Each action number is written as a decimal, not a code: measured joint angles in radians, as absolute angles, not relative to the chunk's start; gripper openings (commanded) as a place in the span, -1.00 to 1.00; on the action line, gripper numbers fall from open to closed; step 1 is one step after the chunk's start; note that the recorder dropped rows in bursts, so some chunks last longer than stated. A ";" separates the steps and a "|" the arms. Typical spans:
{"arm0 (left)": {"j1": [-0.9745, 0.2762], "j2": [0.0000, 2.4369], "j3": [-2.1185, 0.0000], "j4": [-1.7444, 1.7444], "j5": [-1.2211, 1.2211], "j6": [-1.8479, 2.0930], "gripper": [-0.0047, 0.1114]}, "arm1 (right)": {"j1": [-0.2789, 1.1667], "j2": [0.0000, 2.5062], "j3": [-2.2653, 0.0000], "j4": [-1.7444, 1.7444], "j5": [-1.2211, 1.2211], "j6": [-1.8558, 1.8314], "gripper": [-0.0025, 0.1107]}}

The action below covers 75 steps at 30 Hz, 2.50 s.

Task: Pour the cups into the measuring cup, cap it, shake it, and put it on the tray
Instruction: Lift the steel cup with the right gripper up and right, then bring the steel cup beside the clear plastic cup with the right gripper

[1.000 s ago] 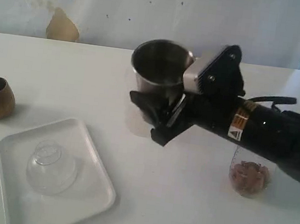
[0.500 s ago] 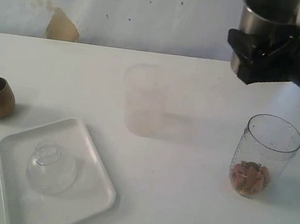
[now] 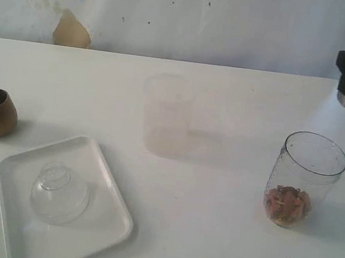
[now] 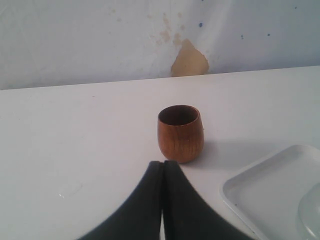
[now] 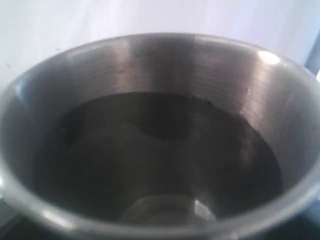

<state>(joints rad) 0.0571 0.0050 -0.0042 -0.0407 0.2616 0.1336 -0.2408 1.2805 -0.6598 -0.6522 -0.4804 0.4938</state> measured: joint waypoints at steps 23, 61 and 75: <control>0.057 0.005 -0.004 -0.041 0.262 0.134 -0.92 | -0.377 1.524 -0.656 -0.839 -0.592 0.599 -0.96; 0.057 0.005 -0.004 -0.041 0.262 0.134 -0.92 | -0.377 1.528 -0.603 -1.061 -0.739 0.803 -0.96; 0.057 0.005 -0.004 -0.041 0.262 0.134 -0.92 | -0.377 1.346 -0.536 -1.069 -0.590 0.791 -0.96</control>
